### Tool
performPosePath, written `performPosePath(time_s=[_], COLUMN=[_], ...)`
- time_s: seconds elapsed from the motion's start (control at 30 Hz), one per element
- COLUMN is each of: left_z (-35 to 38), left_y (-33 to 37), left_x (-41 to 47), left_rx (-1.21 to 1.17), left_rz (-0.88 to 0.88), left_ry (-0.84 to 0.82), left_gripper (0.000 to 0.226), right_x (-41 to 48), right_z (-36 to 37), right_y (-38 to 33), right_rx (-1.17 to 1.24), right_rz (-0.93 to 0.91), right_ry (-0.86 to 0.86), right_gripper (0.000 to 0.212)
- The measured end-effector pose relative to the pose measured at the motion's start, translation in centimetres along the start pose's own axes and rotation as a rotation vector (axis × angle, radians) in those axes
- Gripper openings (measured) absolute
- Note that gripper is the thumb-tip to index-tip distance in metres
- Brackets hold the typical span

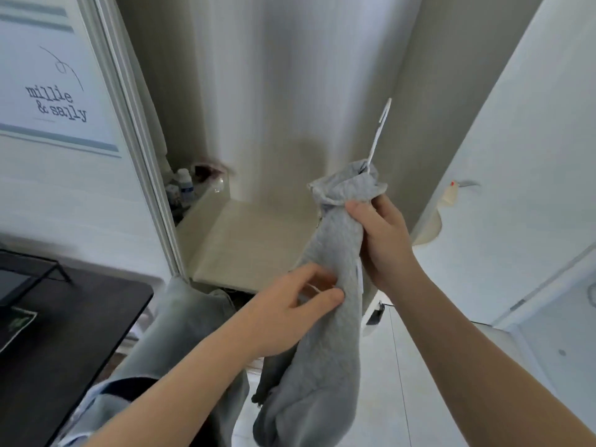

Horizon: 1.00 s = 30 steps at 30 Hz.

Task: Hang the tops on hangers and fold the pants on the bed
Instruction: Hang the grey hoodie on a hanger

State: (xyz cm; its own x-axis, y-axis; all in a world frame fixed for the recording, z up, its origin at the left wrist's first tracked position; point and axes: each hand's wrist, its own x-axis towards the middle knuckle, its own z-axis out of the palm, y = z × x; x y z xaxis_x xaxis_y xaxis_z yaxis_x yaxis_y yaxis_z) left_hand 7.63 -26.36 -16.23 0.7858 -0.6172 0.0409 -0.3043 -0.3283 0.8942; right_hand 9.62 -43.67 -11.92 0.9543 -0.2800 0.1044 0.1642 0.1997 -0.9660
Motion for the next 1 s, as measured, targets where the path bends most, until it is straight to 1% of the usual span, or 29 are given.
performPosePath(time_s=[0.03,0.1,0.2,0.3,0.43,0.5,0.57,0.6,0.63,0.67,0.77,0.87,1.0], left_z=[-1.5,-4.3,-8.2,-11.9,-16.4,-18.4,-20.6,-21.7,-22.9,-24.0,-27.4,-30.2,-32.7], left_y=[0.5,1.4,2.6,3.5,5.3,6.5,7.8,8.4,9.0,9.6,11.1,13.0,16.0], left_x=[0.5,1.6,3.4,5.1,7.5,8.9,10.4,11.2,12.1,13.1,16.5,19.9,23.9], left_rx=[0.026,0.107,0.18,0.24,0.305,0.325,0.36,0.381,0.404,0.426,0.489,0.541,0.588], left_rz=[0.019,0.065,0.11,0.155,0.229,0.263,0.303,0.319,0.328,0.336,0.337,0.325,0.289], left_ry=[0.009,0.035,0.107,0.182,0.272,0.307,0.36,0.386,0.414,0.444,0.539,0.596,0.658], left_gripper=[0.031,0.032,0.031,0.033,0.039,0.038,0.03,0.022,0.014,0.012,0.025,0.024,0.028], right_x=[1.1,3.3,6.5,9.6,13.8,16.3,19.1,20.6,22.1,23.7,28.3,32.6,37.0], right_z=[1.1,3.2,6.3,9.2,13.1,14.8,16.2,16.8,17.5,18.0,19.6,21.0,22.6], right_y=[-0.5,-1.8,-3.8,-6.0,-10.3,-12.6,-14.8,-15.9,-16.9,-17.9,-21.0,-24.2,-28.5], right_rx=[-0.001,0.01,0.035,0.056,0.069,0.063,0.044,0.037,0.031,0.025,-0.004,-0.083,-0.157], right_rz=[-0.027,-0.069,-0.103,-0.147,-0.26,-0.316,-0.385,-0.42,-0.454,-0.483,-0.557,-0.654,-0.76], right_ry=[-0.011,-0.026,-0.046,-0.079,-0.154,-0.183,-0.211,-0.229,-0.247,-0.259,-0.276,-0.252,-0.298], right_gripper=[0.039,0.04,0.049,0.051,0.038,0.029,0.025,0.03,0.035,0.04,0.046,0.042,0.039])
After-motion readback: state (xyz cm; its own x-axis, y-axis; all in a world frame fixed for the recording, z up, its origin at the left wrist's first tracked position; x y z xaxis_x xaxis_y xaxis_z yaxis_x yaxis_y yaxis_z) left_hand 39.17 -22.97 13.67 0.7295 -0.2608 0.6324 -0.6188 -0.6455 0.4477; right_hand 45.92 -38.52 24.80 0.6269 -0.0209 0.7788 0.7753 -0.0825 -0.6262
